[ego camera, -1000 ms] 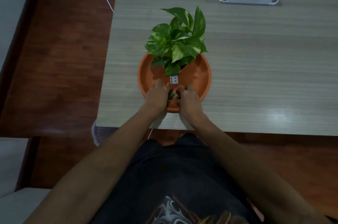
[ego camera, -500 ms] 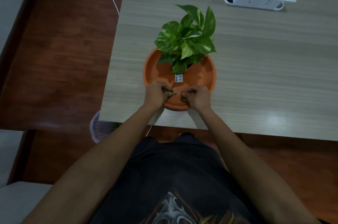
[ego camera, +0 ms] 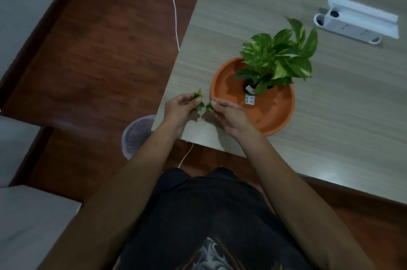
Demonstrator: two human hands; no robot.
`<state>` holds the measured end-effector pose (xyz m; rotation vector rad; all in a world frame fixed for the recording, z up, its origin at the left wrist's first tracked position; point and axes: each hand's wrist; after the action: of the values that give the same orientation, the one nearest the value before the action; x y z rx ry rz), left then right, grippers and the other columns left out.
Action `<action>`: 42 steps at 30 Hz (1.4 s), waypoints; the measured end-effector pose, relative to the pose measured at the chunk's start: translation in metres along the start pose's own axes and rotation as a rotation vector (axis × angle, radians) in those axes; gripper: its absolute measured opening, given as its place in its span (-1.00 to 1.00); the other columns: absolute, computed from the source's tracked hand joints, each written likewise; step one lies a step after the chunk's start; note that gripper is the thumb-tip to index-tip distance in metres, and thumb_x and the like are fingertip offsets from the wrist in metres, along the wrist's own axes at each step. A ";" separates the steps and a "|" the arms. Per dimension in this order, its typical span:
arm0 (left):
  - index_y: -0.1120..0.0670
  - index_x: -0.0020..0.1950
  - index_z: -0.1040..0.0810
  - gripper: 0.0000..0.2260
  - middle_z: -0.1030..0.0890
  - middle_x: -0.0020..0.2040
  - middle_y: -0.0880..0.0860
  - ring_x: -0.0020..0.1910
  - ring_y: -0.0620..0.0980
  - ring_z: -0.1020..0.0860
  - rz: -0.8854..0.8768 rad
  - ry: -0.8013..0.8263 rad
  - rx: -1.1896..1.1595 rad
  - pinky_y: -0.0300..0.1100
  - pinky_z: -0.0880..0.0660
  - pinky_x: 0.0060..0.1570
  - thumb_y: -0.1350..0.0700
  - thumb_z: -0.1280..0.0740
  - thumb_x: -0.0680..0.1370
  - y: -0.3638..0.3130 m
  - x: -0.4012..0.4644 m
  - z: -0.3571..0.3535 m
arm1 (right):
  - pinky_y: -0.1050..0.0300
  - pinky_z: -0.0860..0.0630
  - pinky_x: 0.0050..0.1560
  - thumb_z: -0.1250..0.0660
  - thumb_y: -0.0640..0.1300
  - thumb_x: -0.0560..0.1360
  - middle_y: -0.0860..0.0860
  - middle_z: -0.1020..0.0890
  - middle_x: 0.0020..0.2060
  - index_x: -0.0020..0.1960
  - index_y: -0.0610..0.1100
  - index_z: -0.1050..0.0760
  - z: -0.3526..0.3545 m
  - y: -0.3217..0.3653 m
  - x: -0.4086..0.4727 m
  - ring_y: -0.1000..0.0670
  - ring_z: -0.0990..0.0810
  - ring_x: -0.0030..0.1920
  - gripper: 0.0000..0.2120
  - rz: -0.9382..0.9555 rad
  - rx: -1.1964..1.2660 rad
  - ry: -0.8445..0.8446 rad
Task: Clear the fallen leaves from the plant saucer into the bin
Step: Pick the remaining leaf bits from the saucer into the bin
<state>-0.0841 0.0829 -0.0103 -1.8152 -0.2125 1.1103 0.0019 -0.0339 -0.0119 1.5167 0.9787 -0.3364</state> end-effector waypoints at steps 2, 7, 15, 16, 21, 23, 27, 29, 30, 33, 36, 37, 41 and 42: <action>0.18 -0.03 -0.58 -0.87 -0.63 -0.19 0.07 -0.29 -0.08 -0.62 -0.009 -0.026 -0.056 -0.27 -0.61 -0.30 0.28 -0.43 0.45 -0.002 0.001 0.023 | 0.37 -0.54 -0.39 -0.36 -0.38 0.48 0.03 -0.67 -0.39 -0.16 -0.19 -0.57 -0.025 -0.006 0.002 0.14 -0.61 -0.40 -0.88 0.002 -0.032 0.038; 0.16 -0.11 -0.61 -0.92 -0.69 -0.34 -0.04 -0.34 -0.12 -0.65 -0.039 -0.153 -0.102 -0.24 -0.63 -0.26 0.28 -0.44 0.44 -0.003 0.001 0.095 | 0.32 -0.57 -0.38 -0.37 -0.41 0.46 0.03 -0.67 -0.47 -0.18 -0.22 -0.57 -0.092 -0.033 0.002 0.11 -0.62 -0.44 -0.87 -0.018 -0.090 0.125; 0.30 0.10 -0.58 -0.77 -0.65 -0.12 0.10 -0.15 -0.02 -0.62 0.002 -0.322 -0.086 -0.23 -0.62 -0.10 0.26 -0.41 0.48 0.013 -0.002 0.196 | 0.04 -0.62 -0.04 -0.48 -0.32 0.39 -0.10 -0.68 -0.28 -0.35 -0.08 -0.64 -0.190 -0.100 0.007 -0.10 -0.66 -0.17 -0.79 0.016 -0.384 0.110; 0.31 0.11 -0.58 -0.76 -0.64 -0.12 0.11 -0.13 0.01 -0.62 0.013 -0.340 -0.080 -0.22 -0.62 -0.10 0.26 -0.41 0.48 0.018 -0.001 0.207 | 0.06 -0.62 -0.05 -0.49 -0.32 0.39 -0.10 -0.68 -0.28 -0.34 -0.07 -0.64 -0.200 -0.110 0.008 -0.09 -0.66 -0.17 -0.79 0.008 -0.422 0.104; 0.31 0.07 -0.57 -0.84 -0.58 -0.24 0.06 -0.26 -0.08 -0.59 0.060 -0.416 0.002 -0.44 -0.51 -0.39 0.31 -0.37 0.50 0.036 0.008 0.244 | 0.03 -0.65 -0.03 -0.53 -0.18 0.35 -0.03 -0.70 -0.28 -0.41 -0.01 -0.63 -0.226 -0.157 0.022 -0.07 -0.69 -0.15 -0.80 -0.044 -0.600 0.029; 0.29 0.06 -0.57 -0.83 -0.59 -0.17 0.16 -0.14 0.07 -0.57 0.092 -0.437 0.030 -0.24 -0.56 -0.25 0.30 -0.39 0.48 0.048 0.019 0.258 | 0.07 -0.62 -0.06 -0.51 -0.21 0.38 -0.04 -0.67 -0.30 -0.40 -0.05 -0.60 -0.231 -0.174 0.027 -0.08 -0.66 -0.17 -0.78 -0.102 -0.619 -0.017; 0.31 0.08 -0.57 -0.78 -0.63 -0.18 0.20 -0.21 0.08 -0.58 0.200 -0.426 0.119 -0.04 -0.57 -0.05 0.26 -0.42 0.47 0.079 0.040 0.277 | 0.03 -0.63 -0.01 -0.41 -0.32 0.45 -0.16 -0.64 -0.21 -0.23 -0.16 -0.60 -0.232 -0.204 0.043 -0.18 -0.66 -0.08 -0.88 -0.184 -0.609 -0.071; 0.30 0.10 -0.57 -0.73 -0.65 0.02 0.30 -0.06 0.14 -0.62 0.257 -0.419 0.154 0.05 -0.58 0.09 0.21 -0.44 0.46 0.100 0.055 0.289 | 0.29 -0.60 -0.17 -0.34 -0.34 0.50 -0.16 -0.62 -0.15 0.00 -0.27 -0.62 -0.231 -0.213 0.051 -0.14 -0.65 -0.10 -0.88 -0.236 -0.637 -0.050; 0.27 0.13 -0.57 -0.72 -0.64 0.10 0.30 0.01 0.14 -0.61 0.294 -0.401 0.176 0.09 -0.56 0.15 0.18 -0.43 0.47 0.106 0.058 0.292 | 0.43 -0.53 -0.36 -0.31 -0.36 0.52 -0.18 -0.61 -0.10 0.10 -0.35 -0.58 -0.229 -0.217 0.055 -0.11 -0.63 -0.13 -0.82 -0.261 -0.634 -0.059; 0.19 0.11 -0.62 -0.68 -0.66 0.10 0.22 0.09 0.14 -0.63 0.329 -0.398 0.345 0.07 -0.54 0.19 0.04 -0.45 0.44 0.134 0.072 0.298 | 0.52 -0.34 -0.61 -0.27 -0.36 0.55 -0.13 -0.56 -0.02 0.18 -0.39 -0.54 -0.224 -0.231 0.069 -0.06 -0.56 -0.13 -0.77 -0.283 -0.656 -0.106; 0.14 0.03 -0.66 -0.71 -0.68 -0.01 0.10 -0.01 0.05 -0.64 0.369 -0.431 0.374 -0.01 -0.57 0.12 0.01 -0.49 0.39 0.147 0.080 0.298 | 0.40 -0.58 -0.13 -0.34 -0.29 0.51 -0.11 -0.66 0.04 0.09 -0.26 -0.63 -0.218 -0.248 0.081 -0.08 -0.63 0.01 -0.82 -0.282 -0.711 -0.157; 0.12 0.01 -0.67 -0.71 -0.69 0.00 0.10 -0.02 0.06 -0.64 0.375 -0.425 0.359 0.00 -0.59 0.11 -0.01 -0.50 0.38 0.149 0.082 0.298 | 0.22 -0.61 0.06 -0.36 -0.29 0.50 -0.17 -0.67 0.06 0.06 -0.25 -0.64 -0.218 -0.253 0.085 -0.12 -0.65 0.05 -0.84 -0.280 -0.723 -0.160; 0.10 -0.07 -0.66 -0.79 -0.68 -0.06 0.14 -0.06 0.10 -0.65 0.445 -0.331 0.293 0.03 -0.60 0.07 0.00 -0.44 0.40 0.172 0.100 0.306 | -0.09 -0.59 0.17 -0.34 -0.38 0.47 -0.26 -0.66 0.04 -0.08 -0.26 -0.65 -0.212 -0.263 0.098 -0.19 -0.65 0.05 -0.88 -0.300 -0.643 -0.161; 0.05 -0.17 -0.65 -0.90 -0.68 -0.05 0.16 -0.05 0.12 -0.66 0.458 -0.349 0.260 0.07 -0.60 0.07 0.04 -0.45 0.40 0.172 0.102 0.306 | -0.11 -0.60 0.15 -0.34 -0.39 0.46 -0.26 -0.67 0.02 -0.18 -0.20 -0.64 -0.210 -0.265 0.103 -0.21 -0.66 0.05 -0.84 -0.316 -0.631 -0.165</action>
<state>-0.3123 0.2454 -0.2451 -1.4621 0.1503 1.6926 -0.1990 0.1731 -0.2169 0.7535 1.0649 -0.3291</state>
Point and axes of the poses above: each hand's wrist, its own x-axis towards the middle knuckle, its own z-axis out of the back of the hand, y = z × x
